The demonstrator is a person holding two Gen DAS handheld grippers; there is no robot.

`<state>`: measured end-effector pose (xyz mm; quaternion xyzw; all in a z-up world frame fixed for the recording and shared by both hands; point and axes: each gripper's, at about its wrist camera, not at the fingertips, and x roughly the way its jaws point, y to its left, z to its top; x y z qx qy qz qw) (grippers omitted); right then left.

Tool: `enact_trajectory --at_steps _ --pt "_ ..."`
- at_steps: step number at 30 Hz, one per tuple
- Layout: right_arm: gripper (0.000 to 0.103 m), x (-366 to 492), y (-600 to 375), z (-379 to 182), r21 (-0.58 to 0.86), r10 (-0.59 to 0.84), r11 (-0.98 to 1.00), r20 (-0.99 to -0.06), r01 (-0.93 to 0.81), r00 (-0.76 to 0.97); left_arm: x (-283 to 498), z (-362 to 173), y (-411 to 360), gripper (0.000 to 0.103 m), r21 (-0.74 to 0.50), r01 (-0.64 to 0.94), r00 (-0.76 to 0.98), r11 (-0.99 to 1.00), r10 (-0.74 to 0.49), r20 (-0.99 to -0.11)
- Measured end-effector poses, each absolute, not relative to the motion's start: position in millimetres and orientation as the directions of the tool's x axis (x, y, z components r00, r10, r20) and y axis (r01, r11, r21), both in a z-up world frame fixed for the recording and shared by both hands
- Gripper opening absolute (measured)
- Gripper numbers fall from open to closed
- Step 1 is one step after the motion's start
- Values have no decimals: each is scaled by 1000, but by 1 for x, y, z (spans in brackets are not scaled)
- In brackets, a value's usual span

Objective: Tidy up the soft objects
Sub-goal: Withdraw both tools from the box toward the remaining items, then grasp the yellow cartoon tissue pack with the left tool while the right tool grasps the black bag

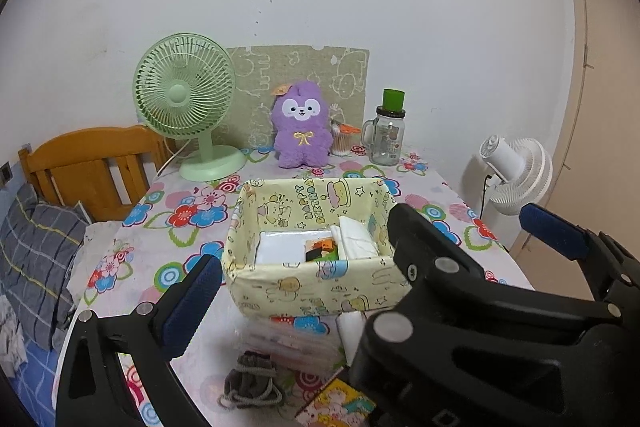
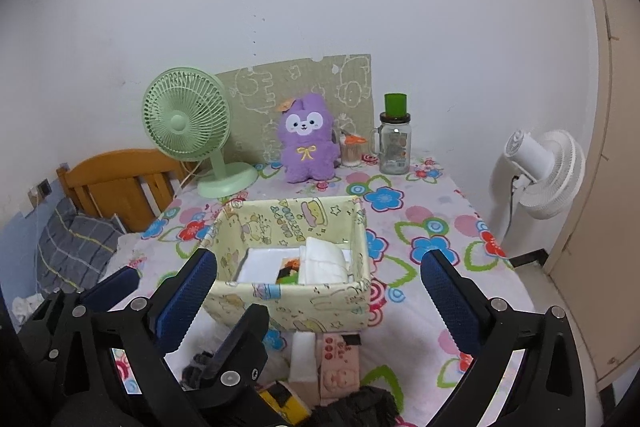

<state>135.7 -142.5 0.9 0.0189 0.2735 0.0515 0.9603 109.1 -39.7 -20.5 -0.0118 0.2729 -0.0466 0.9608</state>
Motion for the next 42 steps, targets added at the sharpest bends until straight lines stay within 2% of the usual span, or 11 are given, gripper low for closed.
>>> enact_trajectory --at_steps 16,25,32,38,42 --pt "103 101 -152 -39 60 103 995 -557 -84 824 78 -62 -45 101 -74 90 827 993 -115 -551" --pt "103 82 -155 -62 57 95 995 -546 -76 832 60 -87 -46 101 -82 68 831 994 -102 -547" --pt "102 78 -155 -89 57 102 995 -585 -85 805 57 -111 -46 100 -85 55 815 995 -93 -572" --pt "99 83 -156 -111 66 106 994 -632 -83 768 59 -129 -48 96 -65 44 800 997 -74 -595" --pt "91 90 -157 -123 72 101 995 -667 -71 739 62 -139 -50 95 -61 46 785 997 -74 -615"
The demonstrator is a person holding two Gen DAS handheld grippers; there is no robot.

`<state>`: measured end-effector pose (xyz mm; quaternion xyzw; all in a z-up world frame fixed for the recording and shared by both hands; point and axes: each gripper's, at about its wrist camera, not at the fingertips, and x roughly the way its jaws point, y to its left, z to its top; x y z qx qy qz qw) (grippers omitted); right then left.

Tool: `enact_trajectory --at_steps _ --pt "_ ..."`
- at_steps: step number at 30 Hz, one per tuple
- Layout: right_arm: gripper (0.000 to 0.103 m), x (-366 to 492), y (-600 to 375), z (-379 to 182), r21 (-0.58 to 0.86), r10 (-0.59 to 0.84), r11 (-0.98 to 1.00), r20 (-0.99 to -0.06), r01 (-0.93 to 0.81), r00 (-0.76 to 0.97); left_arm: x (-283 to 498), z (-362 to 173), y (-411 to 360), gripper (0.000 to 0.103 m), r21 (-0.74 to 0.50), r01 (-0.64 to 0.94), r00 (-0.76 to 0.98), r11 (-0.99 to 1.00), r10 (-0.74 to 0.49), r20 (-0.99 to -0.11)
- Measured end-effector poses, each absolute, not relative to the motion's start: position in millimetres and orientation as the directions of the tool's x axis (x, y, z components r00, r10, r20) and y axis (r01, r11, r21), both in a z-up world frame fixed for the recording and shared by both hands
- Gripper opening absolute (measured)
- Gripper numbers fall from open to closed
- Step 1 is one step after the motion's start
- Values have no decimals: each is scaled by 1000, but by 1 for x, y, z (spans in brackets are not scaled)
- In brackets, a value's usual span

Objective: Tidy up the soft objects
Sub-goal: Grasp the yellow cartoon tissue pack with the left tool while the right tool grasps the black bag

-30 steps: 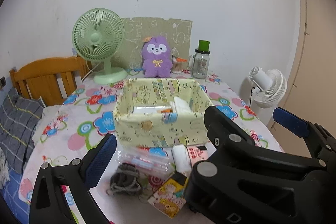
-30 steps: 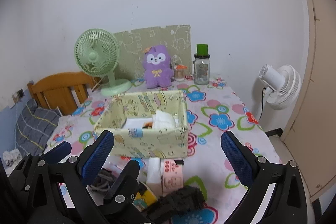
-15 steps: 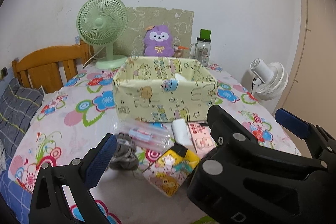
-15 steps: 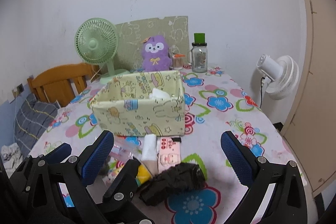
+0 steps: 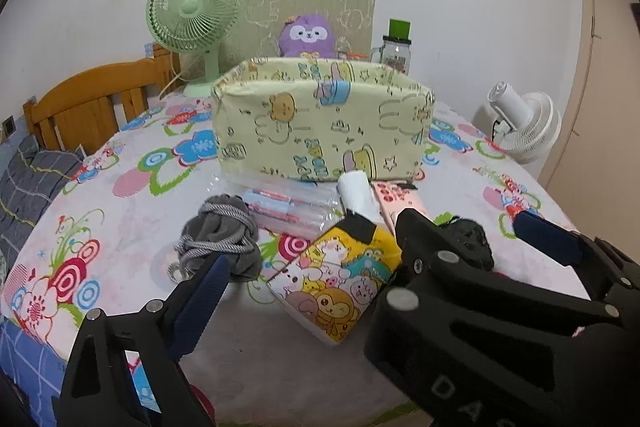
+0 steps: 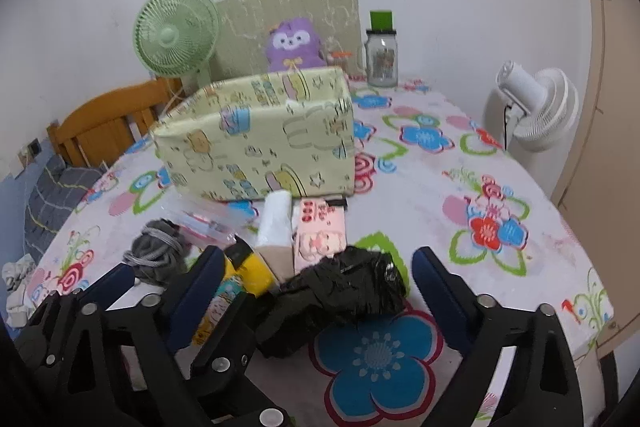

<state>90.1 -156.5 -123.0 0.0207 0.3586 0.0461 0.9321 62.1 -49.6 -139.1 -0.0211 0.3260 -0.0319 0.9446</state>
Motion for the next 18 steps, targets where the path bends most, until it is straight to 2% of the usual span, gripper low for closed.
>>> enact_trajectory --at_steps 5,8,10,14,18 --pt "85 99 -156 -136 81 103 995 -703 -64 704 68 -149 -51 95 -61 44 769 997 -73 -635" --pt "71 103 -157 -143 95 102 994 -721 -48 685 71 -154 -53 94 -58 46 757 997 -72 -649" --pt "67 105 -157 -145 84 92 995 -723 -44 684 72 -156 -53 94 -63 46 754 997 -76 -653" --pt "47 107 -158 -146 69 70 997 -726 -28 684 75 -157 -53 94 -71 52 747 996 -86 -660" --pt "39 107 -159 -146 60 59 998 -725 -22 686 75 -156 -55 94 -67 56 751 996 -86 -654"
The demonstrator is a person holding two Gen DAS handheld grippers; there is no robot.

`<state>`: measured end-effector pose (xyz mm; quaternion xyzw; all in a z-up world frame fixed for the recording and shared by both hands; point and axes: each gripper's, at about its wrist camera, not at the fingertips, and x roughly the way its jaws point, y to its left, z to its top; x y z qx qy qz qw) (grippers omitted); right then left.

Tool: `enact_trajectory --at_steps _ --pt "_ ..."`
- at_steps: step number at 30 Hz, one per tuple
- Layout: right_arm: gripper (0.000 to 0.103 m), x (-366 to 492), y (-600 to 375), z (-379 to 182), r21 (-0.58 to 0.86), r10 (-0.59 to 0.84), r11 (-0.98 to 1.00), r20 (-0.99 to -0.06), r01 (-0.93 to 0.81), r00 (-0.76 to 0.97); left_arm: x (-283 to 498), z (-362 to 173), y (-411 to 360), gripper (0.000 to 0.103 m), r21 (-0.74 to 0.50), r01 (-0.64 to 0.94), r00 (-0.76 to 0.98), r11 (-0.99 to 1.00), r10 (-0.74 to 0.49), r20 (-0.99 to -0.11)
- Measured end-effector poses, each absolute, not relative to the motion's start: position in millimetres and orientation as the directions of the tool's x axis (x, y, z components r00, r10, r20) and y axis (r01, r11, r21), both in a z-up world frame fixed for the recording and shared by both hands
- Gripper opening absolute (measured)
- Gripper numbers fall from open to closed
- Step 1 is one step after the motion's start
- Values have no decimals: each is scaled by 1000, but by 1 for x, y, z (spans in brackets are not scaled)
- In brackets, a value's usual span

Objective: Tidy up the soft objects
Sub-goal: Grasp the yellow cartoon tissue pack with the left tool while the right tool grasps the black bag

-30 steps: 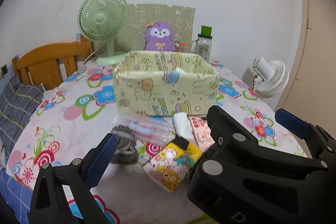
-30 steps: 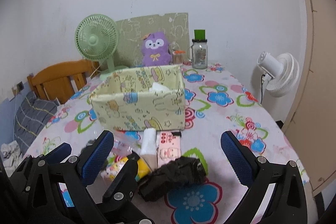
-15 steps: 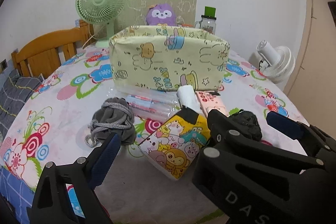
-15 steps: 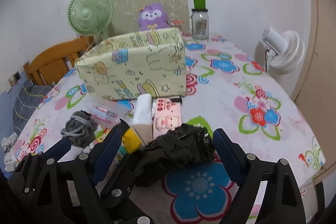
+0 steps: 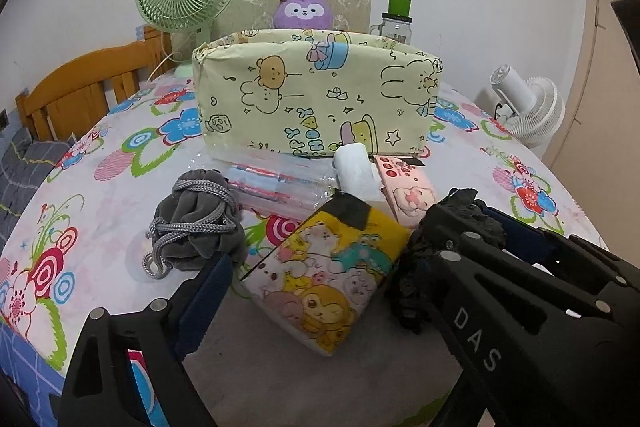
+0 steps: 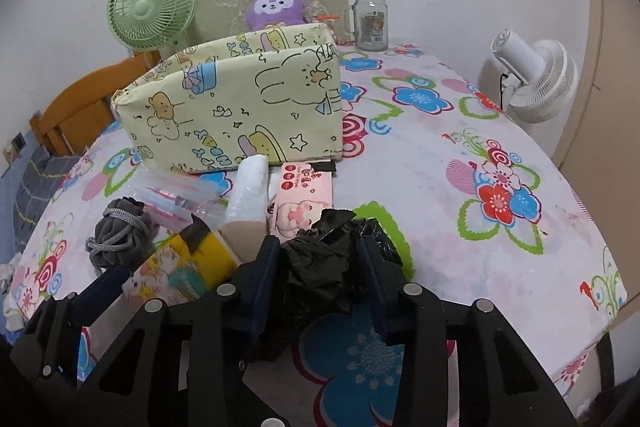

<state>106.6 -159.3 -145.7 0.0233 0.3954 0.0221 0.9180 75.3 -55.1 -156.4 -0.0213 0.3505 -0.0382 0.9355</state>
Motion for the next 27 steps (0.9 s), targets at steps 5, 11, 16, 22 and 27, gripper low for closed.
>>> enact_trajectory --at_steps 5,11,16,22,27 --pt "36 106 -163 -144 67 58 998 -721 -14 690 76 -155 -57 82 -81 71 750 994 -107 -652" --pt "35 104 -162 -143 66 57 998 -718 -14 694 76 -157 -55 69 -96 68 746 993 -114 -656" --pt "35 100 -163 -141 74 63 997 -714 -14 698 73 -155 -56 64 -102 77 748 992 -125 -652" --pt "35 95 -164 -136 78 65 997 -702 -14 709 68 -150 -57 62 -103 80 758 991 -127 -640" --pt "35 90 -163 -128 78 65 997 -686 -16 724 64 -142 -56 62 -102 79 769 992 -126 -627"
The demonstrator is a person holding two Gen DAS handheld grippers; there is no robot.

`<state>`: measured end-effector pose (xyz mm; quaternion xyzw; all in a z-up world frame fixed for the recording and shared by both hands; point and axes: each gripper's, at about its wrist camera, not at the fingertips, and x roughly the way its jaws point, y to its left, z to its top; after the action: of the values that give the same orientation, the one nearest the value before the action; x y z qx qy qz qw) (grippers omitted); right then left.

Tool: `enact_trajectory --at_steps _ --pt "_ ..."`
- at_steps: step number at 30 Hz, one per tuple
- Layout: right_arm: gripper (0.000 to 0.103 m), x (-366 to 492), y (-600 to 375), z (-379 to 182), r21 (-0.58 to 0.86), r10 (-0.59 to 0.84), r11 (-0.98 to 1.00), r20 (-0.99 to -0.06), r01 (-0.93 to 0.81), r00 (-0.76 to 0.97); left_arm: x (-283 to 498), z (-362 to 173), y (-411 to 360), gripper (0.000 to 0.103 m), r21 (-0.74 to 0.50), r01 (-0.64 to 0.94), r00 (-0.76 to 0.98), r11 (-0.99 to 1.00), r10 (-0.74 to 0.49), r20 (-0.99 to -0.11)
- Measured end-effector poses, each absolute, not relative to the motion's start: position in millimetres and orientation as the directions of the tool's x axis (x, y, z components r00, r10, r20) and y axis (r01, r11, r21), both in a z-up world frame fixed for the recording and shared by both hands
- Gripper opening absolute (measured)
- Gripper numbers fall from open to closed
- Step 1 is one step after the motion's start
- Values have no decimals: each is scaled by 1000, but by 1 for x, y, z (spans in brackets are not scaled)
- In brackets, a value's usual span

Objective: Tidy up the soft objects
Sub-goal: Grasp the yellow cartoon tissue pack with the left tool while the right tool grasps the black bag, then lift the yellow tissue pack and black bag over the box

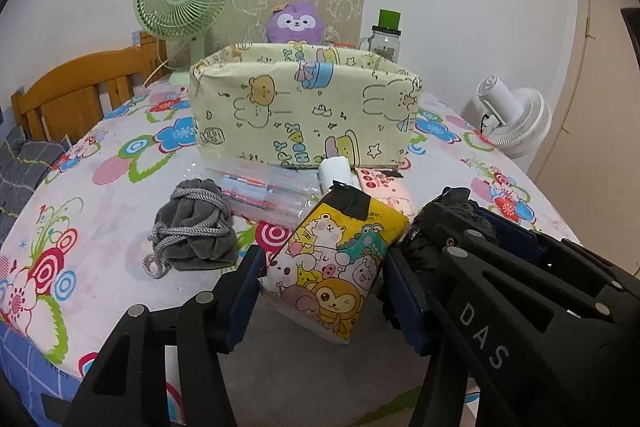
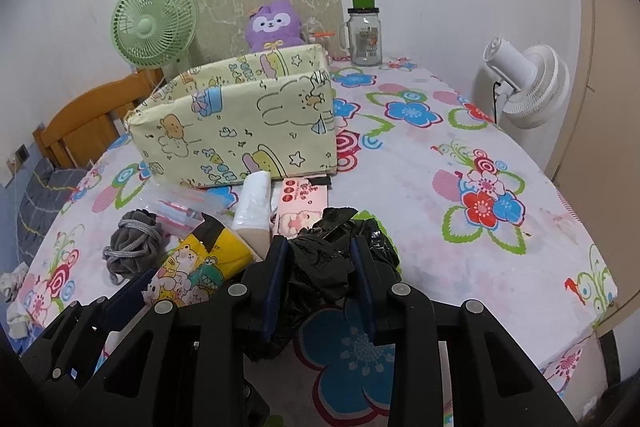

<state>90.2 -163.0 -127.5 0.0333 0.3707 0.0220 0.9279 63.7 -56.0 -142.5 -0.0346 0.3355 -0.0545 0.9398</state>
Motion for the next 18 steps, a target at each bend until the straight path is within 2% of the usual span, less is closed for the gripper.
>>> enact_trajectory --at_steps 18 --pt "35 80 -156 -77 67 57 998 -620 -19 783 53 -95 -50 62 -107 86 817 991 -132 -562"
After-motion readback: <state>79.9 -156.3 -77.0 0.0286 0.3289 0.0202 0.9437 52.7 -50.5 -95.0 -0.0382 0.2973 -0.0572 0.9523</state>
